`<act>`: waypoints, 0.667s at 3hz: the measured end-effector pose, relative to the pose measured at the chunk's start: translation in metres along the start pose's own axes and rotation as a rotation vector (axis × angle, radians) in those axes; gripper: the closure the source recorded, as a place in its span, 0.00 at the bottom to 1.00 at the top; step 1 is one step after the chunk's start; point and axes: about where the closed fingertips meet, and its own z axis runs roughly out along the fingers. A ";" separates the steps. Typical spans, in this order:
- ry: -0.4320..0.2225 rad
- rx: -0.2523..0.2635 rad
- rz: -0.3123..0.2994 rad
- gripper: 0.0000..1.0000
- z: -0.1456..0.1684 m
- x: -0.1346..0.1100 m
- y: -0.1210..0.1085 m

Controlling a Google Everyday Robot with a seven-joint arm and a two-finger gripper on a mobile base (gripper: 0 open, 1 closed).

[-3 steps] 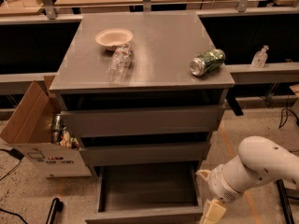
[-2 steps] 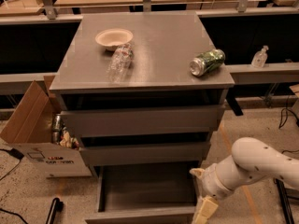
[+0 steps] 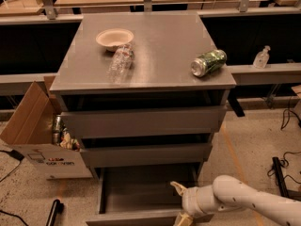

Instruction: Close bottom drawer

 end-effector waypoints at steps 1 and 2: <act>-0.019 -0.025 0.032 0.00 0.018 0.007 0.013; -0.004 -0.018 0.005 0.00 0.030 0.023 -0.005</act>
Offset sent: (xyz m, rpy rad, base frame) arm 0.0194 0.0052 -0.0933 0.0248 0.0321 0.0127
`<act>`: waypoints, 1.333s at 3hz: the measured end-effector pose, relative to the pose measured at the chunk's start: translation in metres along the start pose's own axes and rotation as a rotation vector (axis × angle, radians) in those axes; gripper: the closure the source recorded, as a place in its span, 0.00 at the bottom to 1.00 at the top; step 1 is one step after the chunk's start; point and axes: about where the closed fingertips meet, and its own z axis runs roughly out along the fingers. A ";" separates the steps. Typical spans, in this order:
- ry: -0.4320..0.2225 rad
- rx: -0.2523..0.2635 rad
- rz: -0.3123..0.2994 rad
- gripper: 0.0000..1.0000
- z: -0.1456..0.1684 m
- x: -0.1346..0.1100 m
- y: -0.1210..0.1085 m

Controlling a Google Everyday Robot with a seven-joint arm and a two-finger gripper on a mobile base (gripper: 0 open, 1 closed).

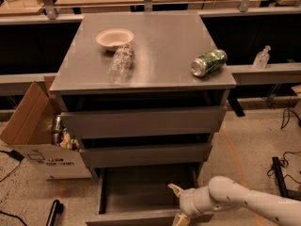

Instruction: Close bottom drawer

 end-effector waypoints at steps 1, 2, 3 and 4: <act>-0.046 0.047 -0.025 0.17 0.029 0.041 -0.017; -0.117 0.068 -0.083 0.48 0.079 0.103 -0.009; -0.125 0.060 -0.077 0.71 0.088 0.103 -0.002; -0.128 0.056 -0.078 1.00 0.090 0.102 -0.001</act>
Offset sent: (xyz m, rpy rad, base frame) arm -0.0102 -0.0244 -0.2037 0.1683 -0.1627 0.0326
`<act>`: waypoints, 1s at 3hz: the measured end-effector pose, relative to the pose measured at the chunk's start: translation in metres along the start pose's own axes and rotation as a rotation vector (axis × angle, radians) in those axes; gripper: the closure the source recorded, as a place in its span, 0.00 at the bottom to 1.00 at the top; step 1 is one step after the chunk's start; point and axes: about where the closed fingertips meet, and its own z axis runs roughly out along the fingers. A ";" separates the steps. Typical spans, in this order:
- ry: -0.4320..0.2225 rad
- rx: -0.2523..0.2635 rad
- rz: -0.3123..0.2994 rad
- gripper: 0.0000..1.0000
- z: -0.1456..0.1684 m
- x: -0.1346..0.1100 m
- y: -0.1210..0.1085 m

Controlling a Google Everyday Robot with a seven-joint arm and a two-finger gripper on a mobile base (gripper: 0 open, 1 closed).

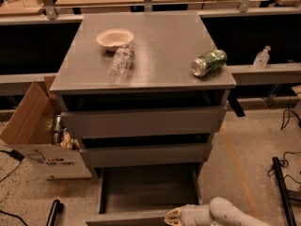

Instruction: Close bottom drawer

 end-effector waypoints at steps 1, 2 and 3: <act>0.000 0.000 0.000 1.00 0.000 0.000 0.000; 0.004 0.090 -0.010 1.00 0.004 0.009 0.001; -0.004 0.225 -0.062 1.00 0.005 0.022 0.000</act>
Offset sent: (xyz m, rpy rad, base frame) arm -0.0028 -0.0241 -0.0355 -0.0269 -0.2878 -0.3047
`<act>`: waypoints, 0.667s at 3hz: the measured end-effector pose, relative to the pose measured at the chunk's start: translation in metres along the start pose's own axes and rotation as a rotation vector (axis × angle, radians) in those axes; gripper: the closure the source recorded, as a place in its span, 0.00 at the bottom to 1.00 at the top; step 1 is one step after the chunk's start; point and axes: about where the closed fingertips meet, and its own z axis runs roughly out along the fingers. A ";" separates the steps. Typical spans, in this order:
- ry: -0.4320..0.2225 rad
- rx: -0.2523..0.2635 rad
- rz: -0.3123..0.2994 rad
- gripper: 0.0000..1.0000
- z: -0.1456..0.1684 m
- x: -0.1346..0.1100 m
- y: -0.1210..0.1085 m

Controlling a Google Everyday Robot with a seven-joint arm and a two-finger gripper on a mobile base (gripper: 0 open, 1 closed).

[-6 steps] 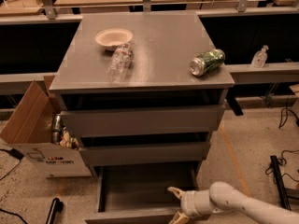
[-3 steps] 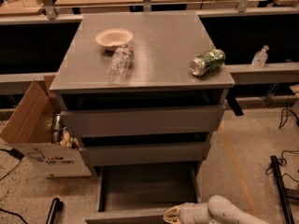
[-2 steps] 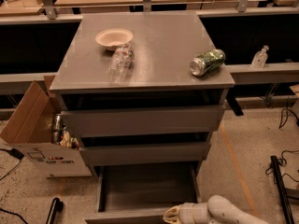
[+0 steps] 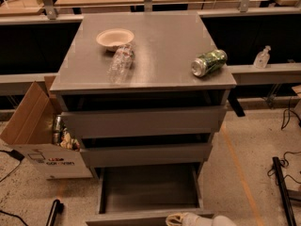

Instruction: Close bottom drawer

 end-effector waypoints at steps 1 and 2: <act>-0.008 0.019 -0.012 1.00 0.005 0.013 0.005; -0.008 -0.004 0.018 1.00 0.015 0.031 0.010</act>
Offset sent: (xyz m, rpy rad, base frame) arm 0.0041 -0.0161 -0.0655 0.0176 0.0660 -0.0113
